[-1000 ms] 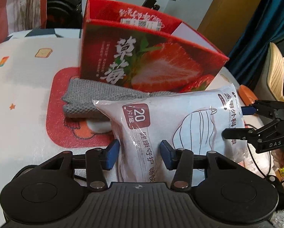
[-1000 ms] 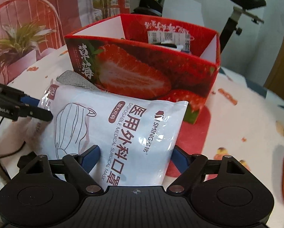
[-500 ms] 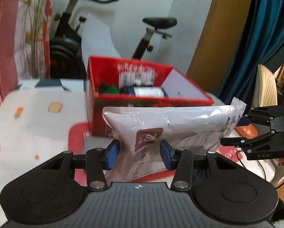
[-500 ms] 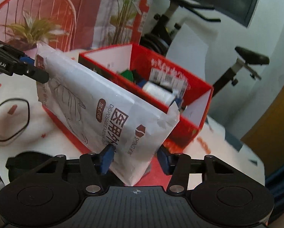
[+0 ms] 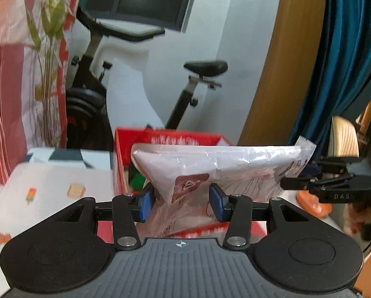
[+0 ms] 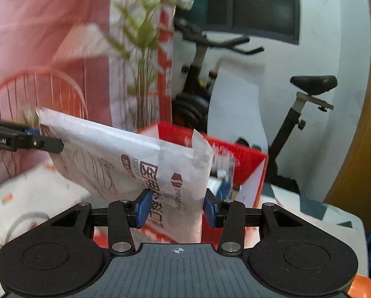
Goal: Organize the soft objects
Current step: 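Lower the held mask bags into the red box with both grippers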
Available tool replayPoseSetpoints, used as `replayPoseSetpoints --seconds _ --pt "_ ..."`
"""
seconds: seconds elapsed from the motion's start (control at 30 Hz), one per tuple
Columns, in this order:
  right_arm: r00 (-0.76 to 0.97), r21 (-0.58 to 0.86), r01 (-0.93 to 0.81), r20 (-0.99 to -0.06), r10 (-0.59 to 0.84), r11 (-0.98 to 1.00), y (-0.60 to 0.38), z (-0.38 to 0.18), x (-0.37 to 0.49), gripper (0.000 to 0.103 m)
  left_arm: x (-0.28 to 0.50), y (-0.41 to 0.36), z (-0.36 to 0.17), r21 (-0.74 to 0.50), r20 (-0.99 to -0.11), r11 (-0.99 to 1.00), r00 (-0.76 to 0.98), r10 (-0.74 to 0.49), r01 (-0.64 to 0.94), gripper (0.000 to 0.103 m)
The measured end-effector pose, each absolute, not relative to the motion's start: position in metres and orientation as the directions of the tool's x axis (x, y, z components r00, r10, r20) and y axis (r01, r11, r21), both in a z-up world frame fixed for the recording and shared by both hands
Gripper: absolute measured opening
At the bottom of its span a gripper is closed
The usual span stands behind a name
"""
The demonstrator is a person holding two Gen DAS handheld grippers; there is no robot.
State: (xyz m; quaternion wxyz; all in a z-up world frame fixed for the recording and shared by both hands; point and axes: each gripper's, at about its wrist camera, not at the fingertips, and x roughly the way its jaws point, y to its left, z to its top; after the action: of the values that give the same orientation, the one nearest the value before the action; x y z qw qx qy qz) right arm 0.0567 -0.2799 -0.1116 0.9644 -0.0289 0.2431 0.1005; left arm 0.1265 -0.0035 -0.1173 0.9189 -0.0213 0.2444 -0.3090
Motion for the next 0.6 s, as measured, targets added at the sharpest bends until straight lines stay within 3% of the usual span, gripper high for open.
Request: replayPoseSetpoints --seconds 0.3,0.6 --pt "0.921 0.032 -0.124 -0.368 0.128 0.992 -0.309 -0.093 0.104 0.041 0.176 -0.03 -0.091 -0.208 -0.391 0.83 0.734 -0.555 0.517 0.05" --pt "0.863 0.166 -0.046 -0.491 0.123 0.985 -0.343 -0.132 0.156 0.041 0.227 -0.065 -0.114 -0.197 -0.53 0.848 0.675 -0.514 0.491 0.049"
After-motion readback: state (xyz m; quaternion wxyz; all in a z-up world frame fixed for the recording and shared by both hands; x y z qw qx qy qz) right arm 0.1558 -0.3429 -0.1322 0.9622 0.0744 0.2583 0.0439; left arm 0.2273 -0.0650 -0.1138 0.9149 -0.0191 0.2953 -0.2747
